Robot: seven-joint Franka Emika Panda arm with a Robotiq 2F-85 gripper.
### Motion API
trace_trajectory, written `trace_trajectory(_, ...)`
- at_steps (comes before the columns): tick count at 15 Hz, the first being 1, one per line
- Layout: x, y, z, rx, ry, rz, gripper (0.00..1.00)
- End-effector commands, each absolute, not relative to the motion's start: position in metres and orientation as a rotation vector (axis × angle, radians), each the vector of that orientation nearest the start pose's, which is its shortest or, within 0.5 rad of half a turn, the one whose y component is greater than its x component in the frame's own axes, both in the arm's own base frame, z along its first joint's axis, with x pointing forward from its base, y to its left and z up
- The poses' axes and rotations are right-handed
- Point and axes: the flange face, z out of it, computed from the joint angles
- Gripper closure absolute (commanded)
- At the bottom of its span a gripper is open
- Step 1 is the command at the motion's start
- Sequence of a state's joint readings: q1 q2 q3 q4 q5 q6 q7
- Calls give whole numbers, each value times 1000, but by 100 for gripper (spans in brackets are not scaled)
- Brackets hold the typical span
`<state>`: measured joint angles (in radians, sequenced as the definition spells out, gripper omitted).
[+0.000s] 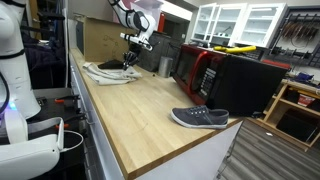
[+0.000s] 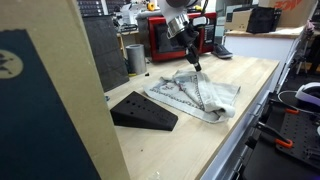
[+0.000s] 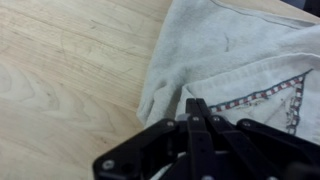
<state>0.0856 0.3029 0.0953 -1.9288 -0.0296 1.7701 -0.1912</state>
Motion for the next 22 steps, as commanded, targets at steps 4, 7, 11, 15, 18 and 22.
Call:
trace_trajectory(4,546,117,357,-2861,-468,594,100)
trace_trajectory(7,546,128,371,-2805,-426,534,100)
trace_trajectory(11,546,154,389,-2731,-386,494,100)
trace_trajectory(15,552,170,408,-2665,-335,435,100)
trace_trajectory(18,560,176,419,-2645,-285,396,100)
trace_trajectory(22,565,179,428,-2628,-220,363,100)
